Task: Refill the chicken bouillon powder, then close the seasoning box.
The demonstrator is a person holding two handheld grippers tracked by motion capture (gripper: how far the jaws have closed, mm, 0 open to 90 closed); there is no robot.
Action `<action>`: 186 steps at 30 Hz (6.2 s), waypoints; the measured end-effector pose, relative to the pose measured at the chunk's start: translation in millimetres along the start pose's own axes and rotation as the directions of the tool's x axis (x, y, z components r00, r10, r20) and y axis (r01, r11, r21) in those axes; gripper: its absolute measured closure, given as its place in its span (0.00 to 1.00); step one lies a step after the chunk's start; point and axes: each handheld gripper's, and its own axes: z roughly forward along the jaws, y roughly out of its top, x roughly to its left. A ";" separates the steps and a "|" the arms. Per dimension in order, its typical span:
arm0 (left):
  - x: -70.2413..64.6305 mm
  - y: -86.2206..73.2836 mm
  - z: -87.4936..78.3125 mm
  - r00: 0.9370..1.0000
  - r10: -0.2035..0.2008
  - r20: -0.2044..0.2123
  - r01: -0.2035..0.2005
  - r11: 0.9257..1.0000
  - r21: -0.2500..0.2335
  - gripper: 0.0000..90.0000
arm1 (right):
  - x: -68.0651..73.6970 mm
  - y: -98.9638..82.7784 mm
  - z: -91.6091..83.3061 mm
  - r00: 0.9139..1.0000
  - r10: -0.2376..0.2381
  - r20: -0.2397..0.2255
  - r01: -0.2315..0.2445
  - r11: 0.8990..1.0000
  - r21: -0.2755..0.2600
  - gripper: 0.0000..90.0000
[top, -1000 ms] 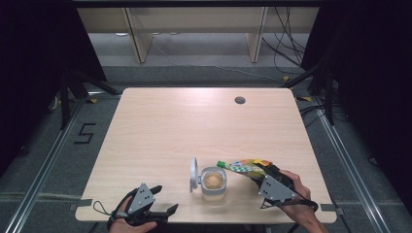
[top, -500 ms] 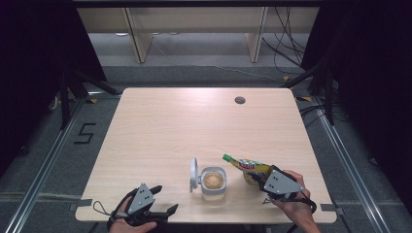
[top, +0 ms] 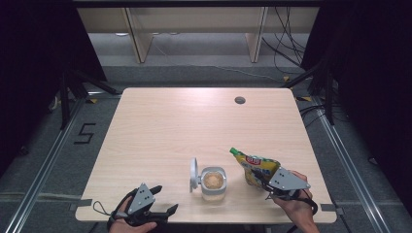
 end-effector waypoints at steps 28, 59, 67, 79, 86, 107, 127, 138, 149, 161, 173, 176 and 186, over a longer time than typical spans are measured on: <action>0.9 1.0 -0.3 1.000 0.026 0.008 -0.026 1.000 -0.012 0.21 | 0.0 -15.2 -17.8 0.987 0.154 0.056 -0.154 0.988 0.003 0.75; 0.4 1.1 0.9 1.000 -0.007 0.003 0.007 1.000 -0.008 0.22 | 7.2 -32.6 -55.9 0.943 0.321 0.088 -0.326 0.944 0.058 0.32; 0.3 1.6 1.3 1.000 -0.012 0.001 0.012 1.000 -0.012 0.21 | 14.4 -38.0 -62.5 0.934 0.350 0.077 -0.355 0.932 0.073 0.26; 0.7 1.6 0.8 1.000 -0.010 -0.002 0.010 1.000 -0.010 0.21 | 24.0 -40.5 -78.5 0.914 0.402 0.058 -0.406 0.906 0.120 0.22; 0.3 2.1 0.5 1.000 -0.009 -0.001 0.009 1.000 -0.012 0.22 | 28.8 -43.1 -80.1 0.926 0.376 0.042 -0.378 0.916 0.133 0.21; 0.0 23.1 3.6 0.998 0.040 0.040 -0.038 0.998 -0.051 0.59 | 31.1 -42.5 -80.1 0.926 0.376 0.028 -0.376 0.917 0.135 0.22; -11.9 66.9 13.5 0.987 0.150 0.057 -0.145 0.986 -0.080 0.99 | 31.5 -40.8 -79.7 0.931 0.364 0.021 -0.363 0.921 0.142 0.23; -17.2 78.0 15.9 0.982 0.178 0.066 -0.172 0.981 -0.086 0.99 | 33.3 -40.3 -79.9 0.921 0.388 0.027 -0.388 0.910 0.145 0.24; -27.4 89.5 24.0 0.976 0.201 0.089 -0.191 0.976 -0.107 0.99 | 33.4 -40.3 -79.7 0.925 0.379 0.024 -0.378 0.913 0.154 0.24; -20.9 92.2 12.9 0.979 0.179 0.094 -0.166 0.978 -0.124 0.97 | 32.6 -40.2 -80.3 0.922 0.387 0.017 -0.385 0.910 0.156 0.24; -6.3 67.7 2.3 0.982 0.061 0.178 -0.036 0.990 -0.139 0.58 | 31.7 -40.3 -80.2 0.927 0.374 0.016 -0.372 0.916 0.148 0.24; -4.7 61.4 -0.1 0.985 0.058 0.160 -0.039 0.992 -0.116 0.46 | 33.2 -39.5 -81.2 0.921 0.390 0.024 -0.388 0.907 0.160 0.24; 4.5 37.9 -5.8 0.992 0.026 0.120 -0.016 0.996 -0.086 0.33 | 31.9 -39.9 -80.3 0.932 0.361 0.025 -0.360 0.920 0.153 0.24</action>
